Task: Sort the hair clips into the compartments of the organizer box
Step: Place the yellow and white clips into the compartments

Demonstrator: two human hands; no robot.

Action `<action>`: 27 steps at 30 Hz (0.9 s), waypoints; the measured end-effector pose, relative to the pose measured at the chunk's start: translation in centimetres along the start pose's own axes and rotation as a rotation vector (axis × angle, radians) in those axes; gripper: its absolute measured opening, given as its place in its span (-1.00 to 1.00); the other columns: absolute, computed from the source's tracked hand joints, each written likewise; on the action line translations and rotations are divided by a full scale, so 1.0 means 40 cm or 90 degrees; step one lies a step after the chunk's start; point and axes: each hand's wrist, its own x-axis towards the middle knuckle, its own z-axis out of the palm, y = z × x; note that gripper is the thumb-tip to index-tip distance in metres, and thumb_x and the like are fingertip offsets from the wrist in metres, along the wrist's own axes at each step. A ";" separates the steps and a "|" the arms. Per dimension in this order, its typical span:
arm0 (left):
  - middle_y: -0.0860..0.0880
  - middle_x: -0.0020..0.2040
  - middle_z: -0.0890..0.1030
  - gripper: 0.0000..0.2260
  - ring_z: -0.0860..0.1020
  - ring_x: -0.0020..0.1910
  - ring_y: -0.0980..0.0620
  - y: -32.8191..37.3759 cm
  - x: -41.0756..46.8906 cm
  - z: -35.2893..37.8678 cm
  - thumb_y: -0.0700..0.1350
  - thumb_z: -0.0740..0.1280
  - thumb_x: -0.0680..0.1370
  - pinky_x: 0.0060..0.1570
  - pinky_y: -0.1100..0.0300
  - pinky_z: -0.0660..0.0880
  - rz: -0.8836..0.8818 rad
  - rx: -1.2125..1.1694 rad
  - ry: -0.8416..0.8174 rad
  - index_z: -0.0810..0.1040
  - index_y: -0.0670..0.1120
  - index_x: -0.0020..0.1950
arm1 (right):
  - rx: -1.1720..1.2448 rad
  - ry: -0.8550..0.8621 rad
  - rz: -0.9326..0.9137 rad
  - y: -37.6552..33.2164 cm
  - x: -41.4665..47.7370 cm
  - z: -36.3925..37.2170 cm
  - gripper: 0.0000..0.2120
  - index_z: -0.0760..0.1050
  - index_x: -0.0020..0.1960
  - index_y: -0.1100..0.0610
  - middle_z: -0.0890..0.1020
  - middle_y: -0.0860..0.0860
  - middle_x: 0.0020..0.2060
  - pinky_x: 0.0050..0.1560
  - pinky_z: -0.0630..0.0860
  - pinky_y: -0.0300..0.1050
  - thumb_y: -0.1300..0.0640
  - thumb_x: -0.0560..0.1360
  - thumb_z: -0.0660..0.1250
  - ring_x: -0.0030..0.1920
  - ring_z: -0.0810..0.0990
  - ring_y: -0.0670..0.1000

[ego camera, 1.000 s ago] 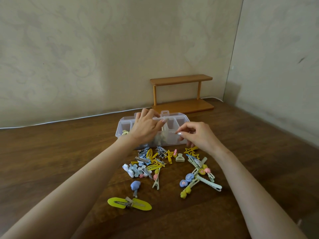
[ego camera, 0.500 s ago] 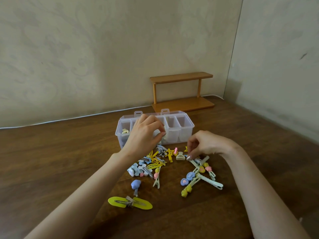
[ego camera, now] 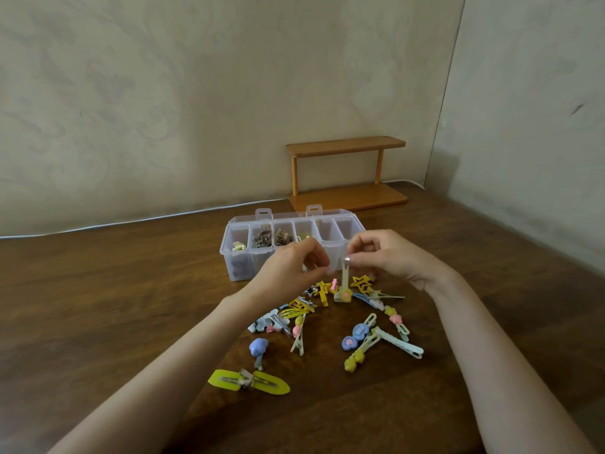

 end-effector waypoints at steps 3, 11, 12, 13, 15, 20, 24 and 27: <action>0.00 -0.13 0.62 -0.85 0.59 -0.12 0.06 0.010 -0.003 -0.002 -0.01 0.36 0.48 -0.09 0.21 0.53 -0.059 -0.094 -0.061 0.51 -0.05 -0.05 | 0.093 0.052 -0.033 0.000 0.005 0.003 -0.99 0.50 -0.09 0.17 0.67 0.03 -0.28 -0.50 0.35 -0.34 0.23 0.50 0.33 -0.46 0.49 -0.10; 0.04 -0.25 0.64 -0.90 0.50 -0.43 0.28 0.007 -0.004 -0.009 -0.08 0.31 0.53 -0.40 0.43 0.38 -0.074 -0.086 -0.002 0.55 -0.11 -0.08 | 0.172 0.096 -0.041 0.002 0.011 0.013 -0.98 0.49 -0.07 0.19 0.70 0.09 -0.22 -0.49 0.37 -0.32 0.24 0.52 0.31 -0.45 0.51 -0.08; 0.04 -0.26 0.63 -0.90 0.50 -0.42 0.24 0.004 -0.003 -0.012 -0.09 0.31 0.53 -0.39 0.37 0.41 -0.076 -0.086 0.019 0.55 -0.11 -0.08 | 0.169 0.098 -0.040 0.003 0.012 0.014 -0.97 0.50 -0.05 0.19 0.70 0.11 -0.19 -0.49 0.37 -0.32 0.23 0.52 0.31 -0.45 0.51 -0.08; 0.04 -0.27 0.63 -0.89 0.53 -0.39 0.17 0.001 -0.001 -0.015 -0.09 0.31 0.53 -0.37 0.32 0.44 -0.080 -0.082 0.045 0.56 -0.12 -0.08 | 0.163 0.104 -0.036 0.003 0.012 0.014 -0.94 0.50 -0.02 0.20 0.70 0.11 -0.17 -0.49 0.37 -0.32 0.23 0.52 0.30 -0.45 0.51 -0.08; 0.02 -0.28 0.63 -0.89 0.57 -0.34 0.13 -0.006 0.001 -0.024 -0.10 0.33 0.52 -0.32 0.34 0.47 -0.093 -0.073 0.117 0.57 -0.14 -0.09 | 0.142 0.131 -0.025 0.005 0.011 0.015 -0.90 0.52 0.02 0.21 0.70 0.09 -0.18 -0.48 0.37 -0.33 0.21 0.53 0.30 -0.44 0.50 -0.08; 0.03 -0.28 0.61 -0.90 0.56 -0.29 0.14 -0.025 0.002 -0.057 -0.09 0.40 0.47 -0.32 0.38 0.46 -0.135 -0.012 0.314 0.56 -0.11 -0.16 | 0.094 0.179 -0.007 0.009 0.014 0.018 -0.89 0.54 0.02 0.19 0.70 0.04 -0.21 -0.45 0.38 -0.31 0.19 0.53 0.29 -0.41 0.48 -0.07; -0.05 -0.18 0.63 -0.91 0.53 -0.21 0.04 -0.036 0.033 -0.062 -0.15 0.33 0.51 -0.23 0.19 0.44 -0.146 0.108 0.353 0.60 -0.15 -0.08 | 0.061 0.160 -0.004 0.009 0.017 0.023 -0.92 0.55 -0.01 0.13 0.69 0.02 -0.23 -0.46 0.38 -0.31 0.19 0.53 0.30 -0.42 0.48 -0.07; -0.10 -0.11 0.64 -0.86 0.55 -0.13 -0.03 -0.042 0.075 -0.056 -0.19 0.26 0.53 -0.18 0.10 0.47 -0.150 0.155 0.317 0.60 -0.19 -0.03 | 0.046 0.138 -0.003 0.010 0.018 0.026 -0.93 0.55 -0.02 0.10 0.68 0.00 -0.23 -0.48 0.37 -0.34 0.19 0.53 0.30 -0.42 0.49 -0.07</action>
